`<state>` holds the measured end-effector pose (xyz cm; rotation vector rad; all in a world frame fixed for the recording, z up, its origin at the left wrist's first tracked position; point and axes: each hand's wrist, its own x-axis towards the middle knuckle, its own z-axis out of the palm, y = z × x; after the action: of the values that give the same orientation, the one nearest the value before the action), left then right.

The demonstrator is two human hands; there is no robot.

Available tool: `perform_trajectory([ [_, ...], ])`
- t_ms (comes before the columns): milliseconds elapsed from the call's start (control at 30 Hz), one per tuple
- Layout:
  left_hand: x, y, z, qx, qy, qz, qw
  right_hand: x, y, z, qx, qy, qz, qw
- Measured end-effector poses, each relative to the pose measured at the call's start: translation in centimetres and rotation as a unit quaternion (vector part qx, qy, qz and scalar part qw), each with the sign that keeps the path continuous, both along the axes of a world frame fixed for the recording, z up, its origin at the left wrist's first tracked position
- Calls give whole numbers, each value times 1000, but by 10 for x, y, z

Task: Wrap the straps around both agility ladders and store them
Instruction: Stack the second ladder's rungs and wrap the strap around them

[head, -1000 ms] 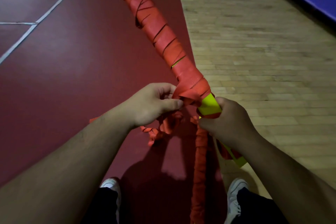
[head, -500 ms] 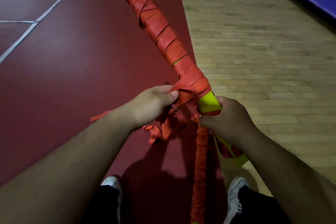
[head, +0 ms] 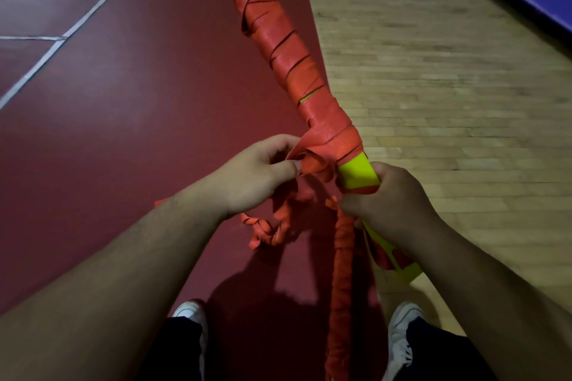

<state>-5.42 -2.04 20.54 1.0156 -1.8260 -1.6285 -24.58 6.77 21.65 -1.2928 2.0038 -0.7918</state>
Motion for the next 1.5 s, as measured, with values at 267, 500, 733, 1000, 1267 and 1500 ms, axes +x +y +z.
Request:
perform_trajectory([
  [267, -3, -9, -9, -184, -149, 223, 946, 0, 1, 5, -5, -26, -15, 1000],
  [500, -21, 2, -12, 52, 30, 198, 978, 3, 2, 8, -4, -69, -24, 997],
  [733, -18, 2, -11, -11, 66, 77, 995, 3, 3, 9, 1, -70, -13, 997],
  [1000, -19, 6, -10, 195, 56, 135, 970, 6, 1, 2, 8, -52, 4, 999],
  [1267, -12, 8, 4, 273, 173, 73, 944, 4, 1, 7, -11, -104, -40, 994],
  [1500, -15, 10, 7, 268, 174, 97, 943, 6, 3, 5, 5, -67, -13, 998],
])
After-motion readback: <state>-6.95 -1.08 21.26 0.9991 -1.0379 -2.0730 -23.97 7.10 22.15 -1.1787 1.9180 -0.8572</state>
